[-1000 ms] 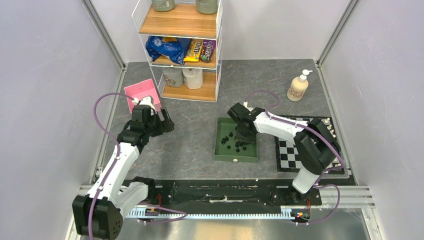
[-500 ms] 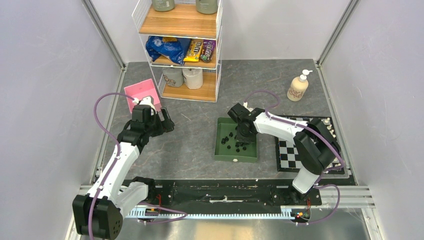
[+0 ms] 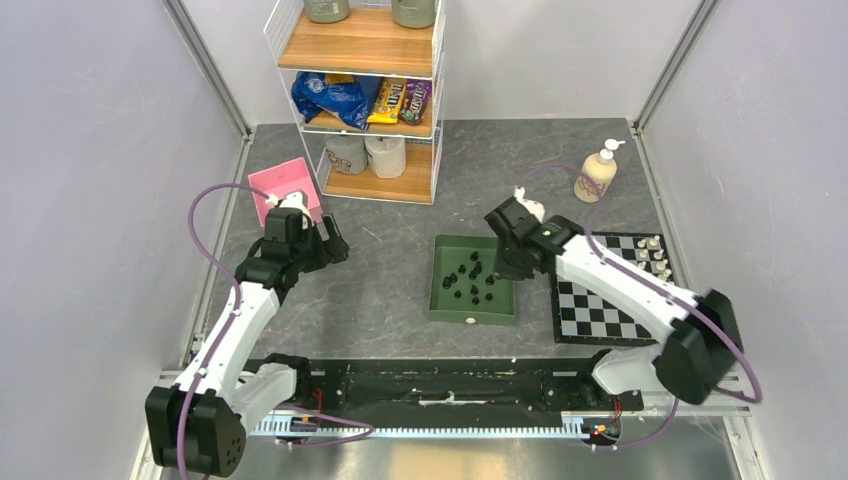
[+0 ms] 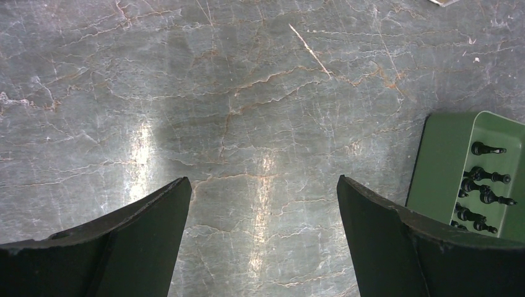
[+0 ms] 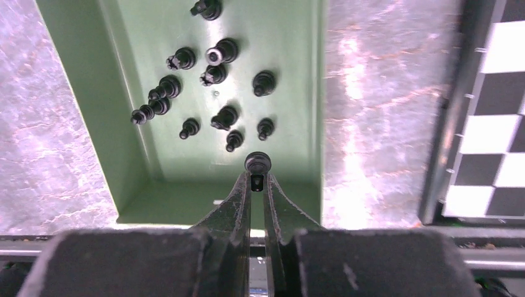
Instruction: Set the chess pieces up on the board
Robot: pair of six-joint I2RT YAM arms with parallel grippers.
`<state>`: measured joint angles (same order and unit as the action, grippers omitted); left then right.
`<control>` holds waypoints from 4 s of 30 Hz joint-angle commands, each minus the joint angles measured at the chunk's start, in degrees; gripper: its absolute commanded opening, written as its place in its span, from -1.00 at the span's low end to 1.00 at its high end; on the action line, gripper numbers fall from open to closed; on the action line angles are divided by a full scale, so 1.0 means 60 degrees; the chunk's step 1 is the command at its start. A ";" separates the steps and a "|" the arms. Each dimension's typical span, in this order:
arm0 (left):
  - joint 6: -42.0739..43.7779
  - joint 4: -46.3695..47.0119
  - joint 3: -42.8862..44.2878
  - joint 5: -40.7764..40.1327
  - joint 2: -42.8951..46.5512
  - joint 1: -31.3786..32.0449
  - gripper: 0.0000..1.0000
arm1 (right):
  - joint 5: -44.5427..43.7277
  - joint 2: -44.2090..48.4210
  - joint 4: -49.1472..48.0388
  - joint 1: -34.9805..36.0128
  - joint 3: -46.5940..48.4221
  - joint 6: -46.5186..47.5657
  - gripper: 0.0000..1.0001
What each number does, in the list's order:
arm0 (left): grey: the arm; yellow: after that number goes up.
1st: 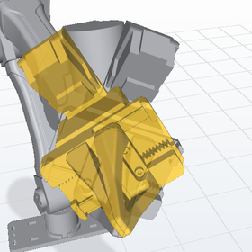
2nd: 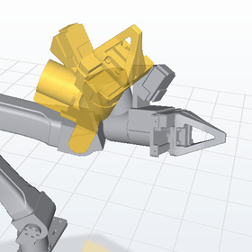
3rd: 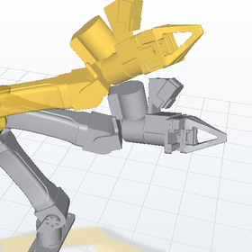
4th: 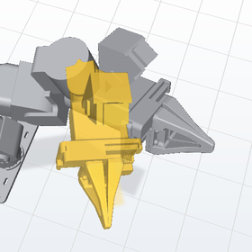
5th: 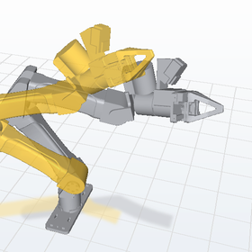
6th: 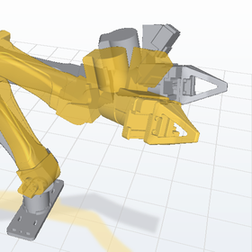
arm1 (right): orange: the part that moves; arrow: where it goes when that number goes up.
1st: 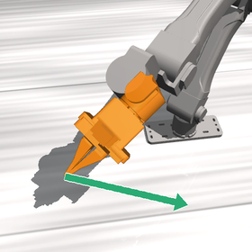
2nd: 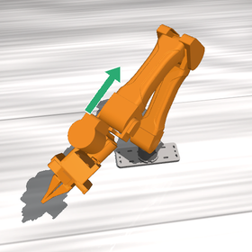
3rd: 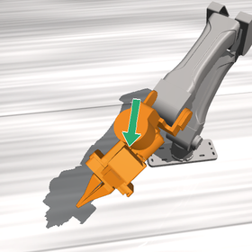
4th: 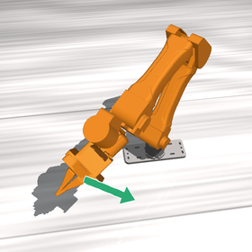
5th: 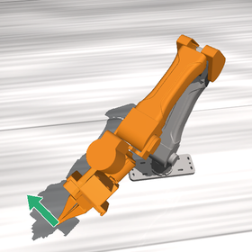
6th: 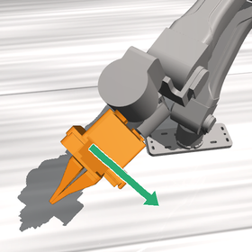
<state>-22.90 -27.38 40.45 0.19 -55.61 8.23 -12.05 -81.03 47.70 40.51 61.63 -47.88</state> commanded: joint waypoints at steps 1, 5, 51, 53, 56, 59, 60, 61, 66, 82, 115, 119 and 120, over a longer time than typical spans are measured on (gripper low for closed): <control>-0.0051 0.0104 0.0349 0.0101 0.0007 0.0004 0.90 | -0.0911 0.1528 0.1638 -0.0891 -0.0364 -0.0309 -0.79; -0.0051 0.0108 0.0349 0.0111 0.0031 0.0005 0.90 | -0.0694 0.2845 0.1663 -0.2872 -0.1495 -0.0014 -0.79; -0.0048 0.0110 0.0358 0.0156 -0.0030 0.0005 0.90 | 0.1105 0.1703 -0.0881 -0.7689 -0.2848 0.2317 -0.50; -0.0049 0.0110 0.0363 0.0172 -0.0024 0.0006 0.90 | 0.1166 0.1740 -0.0769 -0.7689 -0.2801 0.2349 -0.49; -0.0057 0.0110 0.0363 0.0202 -0.0034 0.0005 0.90 | 0.1209 0.1797 -0.0704 -0.7689 -0.2757 0.2372 -0.47; -0.0061 0.0110 0.0363 0.0229 -0.0037 0.0005 0.90 | 0.1262 0.1819 -0.0608 -0.7689 -0.2631 0.2399 -0.45; -0.0064 0.0110 0.0363 0.0220 -0.0042 0.0005 0.90 | 0.1268 0.1837 -0.0445 -0.7689 -0.2528 0.2429 -0.42; -0.0065 0.0110 0.0363 0.0228 -0.0038 0.0005 0.90 | 0.1295 0.1892 -0.0347 -0.7689 -0.2434 0.2428 -0.39; -0.0080 0.0113 0.0374 0.0244 -0.0006 0.0005 0.90 | 0.1804 0.2564 0.0164 -0.7677 -0.1824 0.2586 -0.22; -0.0075 0.0117 0.0363 0.0222 0.0037 0.0005 0.90 | 0.1757 0.1007 -0.0216 -0.2851 0.1000 0.1921 -0.07; 0.0448 0.0678 -0.0196 0.0013 0.0466 0.0005 0.90 | 0.1388 -0.0174 0.0341 0.0444 0.0375 0.0985 -0.08; 0.0499 0.0765 -0.0237 0.0013 0.0437 0.0005 0.90 | 0.1826 -0.0787 -0.0068 0.0509 0.0702 0.1136 -0.09; 0.0505 0.0786 -0.0237 0.0018 0.0418 0.0005 0.90 | 0.1899 -0.1021 -0.0177 0.0541 0.0843 0.1223 -0.11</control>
<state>-22.37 -25.58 39.27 0.32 -53.60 8.23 -3.14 -83.72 48.90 43.00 64.34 -41.08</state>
